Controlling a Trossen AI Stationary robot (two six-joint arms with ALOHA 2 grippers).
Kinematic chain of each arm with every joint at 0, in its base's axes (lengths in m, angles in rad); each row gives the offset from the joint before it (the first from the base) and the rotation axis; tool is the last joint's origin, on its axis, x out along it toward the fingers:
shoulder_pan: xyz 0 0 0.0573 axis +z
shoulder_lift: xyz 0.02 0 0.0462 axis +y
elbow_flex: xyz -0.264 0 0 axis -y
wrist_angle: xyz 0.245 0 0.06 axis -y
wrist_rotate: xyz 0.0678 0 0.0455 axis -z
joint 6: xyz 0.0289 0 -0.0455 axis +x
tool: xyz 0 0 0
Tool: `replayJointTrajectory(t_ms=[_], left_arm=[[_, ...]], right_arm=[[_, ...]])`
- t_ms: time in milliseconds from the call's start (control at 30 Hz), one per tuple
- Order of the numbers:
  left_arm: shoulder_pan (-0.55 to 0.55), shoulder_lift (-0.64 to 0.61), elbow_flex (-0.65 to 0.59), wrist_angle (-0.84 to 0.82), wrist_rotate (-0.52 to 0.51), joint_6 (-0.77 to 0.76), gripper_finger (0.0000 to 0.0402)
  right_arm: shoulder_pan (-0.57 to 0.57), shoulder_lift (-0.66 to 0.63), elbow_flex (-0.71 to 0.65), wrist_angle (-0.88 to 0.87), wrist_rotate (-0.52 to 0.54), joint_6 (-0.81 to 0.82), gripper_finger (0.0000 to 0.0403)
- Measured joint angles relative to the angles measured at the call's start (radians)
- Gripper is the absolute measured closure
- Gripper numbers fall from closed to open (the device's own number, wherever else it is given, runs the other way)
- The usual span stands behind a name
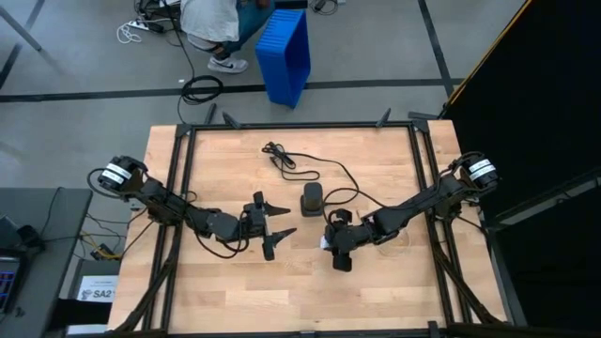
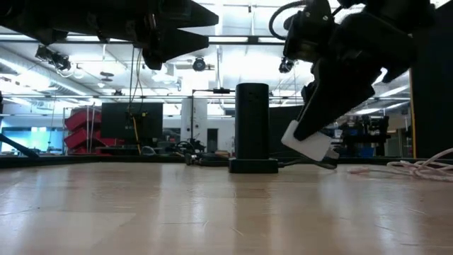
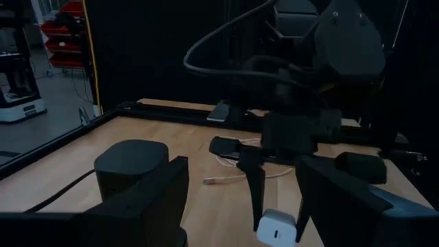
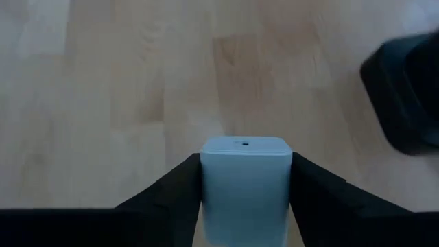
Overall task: Plug in charger
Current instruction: Move the charger adapter to the middle of the table, then insert the charger cable into the charger adapter
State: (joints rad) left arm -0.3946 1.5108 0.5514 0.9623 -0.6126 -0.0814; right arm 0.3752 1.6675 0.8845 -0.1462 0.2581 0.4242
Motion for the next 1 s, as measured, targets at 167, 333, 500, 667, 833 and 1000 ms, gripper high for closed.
replayJointTrajectory(t_ms=[167,333,500,667,833,1000], left_arm=[[0.000,0.000,0.000,-0.002,0.000,0.000,0.0149],[0.000,0.000,0.000,-0.002,0.000,-0.001,0.0149],[0.000,0.000,0.000,-0.002,0.000,-0.001,0.0149],[0.000,0.000,0.000,-0.003,0.000,-0.001,0.0149],[0.000,0.000,0.000,-0.009,-0.001,-0.001,0.0149],[0.000,0.000,0.000,-0.010,-0.001,-0.002,0.0149]], right_arm=[[0.000,0.001,-0.022,-0.011,-0.013,0.007,0.0226],[0.000,0.001,-0.050,-0.010,-0.016,0.038,0.0206],[0.000,0.001,-0.052,-0.005,-0.016,0.040,0.0182],[0.004,-0.044,-0.053,-0.031,-0.017,0.027,0.0168],[0.032,-0.137,-0.053,-0.066,0.016,0.030,0.0178],[0.056,-0.206,-0.055,-0.301,0.182,0.152,0.0201]])
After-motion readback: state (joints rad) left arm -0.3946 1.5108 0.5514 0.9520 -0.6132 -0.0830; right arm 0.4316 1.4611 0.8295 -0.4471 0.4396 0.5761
